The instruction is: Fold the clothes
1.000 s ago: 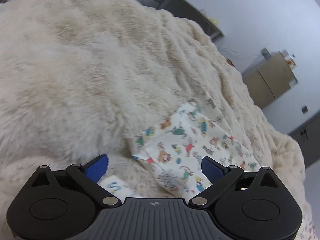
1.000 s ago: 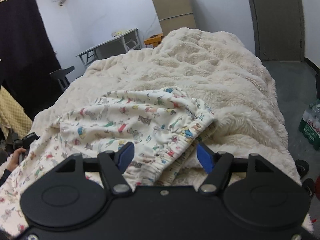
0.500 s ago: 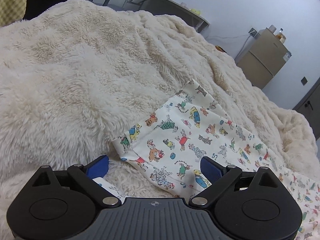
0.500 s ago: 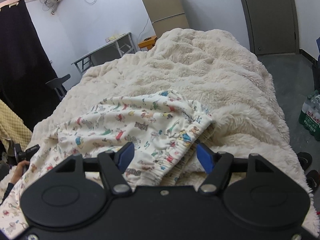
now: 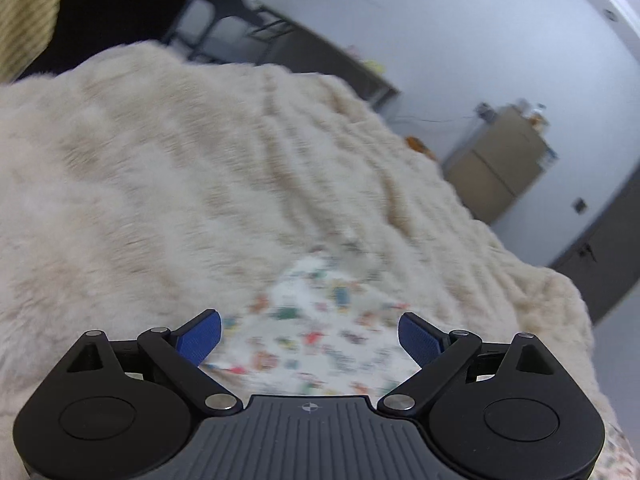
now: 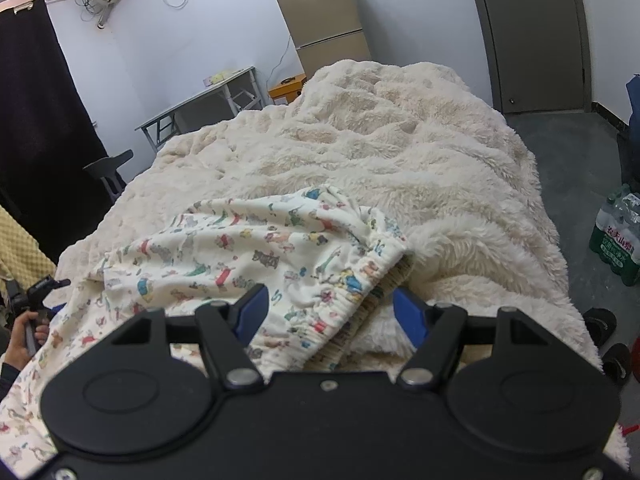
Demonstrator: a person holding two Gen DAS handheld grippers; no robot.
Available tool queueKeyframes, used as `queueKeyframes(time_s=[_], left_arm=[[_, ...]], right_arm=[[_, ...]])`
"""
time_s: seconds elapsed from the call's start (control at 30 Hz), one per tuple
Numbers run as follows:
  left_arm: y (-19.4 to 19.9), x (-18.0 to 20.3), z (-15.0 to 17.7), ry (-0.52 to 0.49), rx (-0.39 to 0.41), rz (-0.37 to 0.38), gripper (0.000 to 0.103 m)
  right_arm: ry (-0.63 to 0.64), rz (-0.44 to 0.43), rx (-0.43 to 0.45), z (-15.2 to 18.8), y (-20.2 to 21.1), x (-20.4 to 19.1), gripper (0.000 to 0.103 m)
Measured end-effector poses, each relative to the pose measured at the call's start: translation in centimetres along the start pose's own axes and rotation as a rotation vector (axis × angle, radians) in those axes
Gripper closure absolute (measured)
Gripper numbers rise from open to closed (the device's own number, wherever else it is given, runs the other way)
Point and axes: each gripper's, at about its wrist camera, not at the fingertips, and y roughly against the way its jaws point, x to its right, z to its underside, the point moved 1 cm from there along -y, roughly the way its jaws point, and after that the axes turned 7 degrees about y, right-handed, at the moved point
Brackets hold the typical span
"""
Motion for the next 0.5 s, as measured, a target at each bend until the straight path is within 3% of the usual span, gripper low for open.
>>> queueKeyframes(time_s=[0.07,0.17,0.2,0.33,0.43,0.5], left_arm=[[0.9,3.2,0.5,-0.073,-0.01,0.053,0.008],[2.9,9.5,2.4,-0.288,-0.063,0.194,0.007],[4.0,12.2,3.8,-0.403,-0.091,0.255,0.007],[7.7,18.0,8.5,-0.664,-0.145,0.452,0.006],[9.8,21.0,11.9,-0.737,-0.237,0.612,0.006],[10.0,21.9,13.2,-0.773,-0.257,0.618,0.006]], right_arm=[[0.027,0.004,0.005,-0.1,0.2,-0.4,0.036],[0.081,0.007,0.013,-0.4,0.7,-1.6,0.036],[0.11,0.006,0.016,-0.6,0.9,-2.3,0.036],[0.208,-0.008,0.011,-0.8,1.7,-4.9,0.036],[0.275,-0.021,0.01,-0.9,2.0,-6.9,0.036],[0.324,-0.027,0.008,-0.9,2.2,-8.4,0.036]])
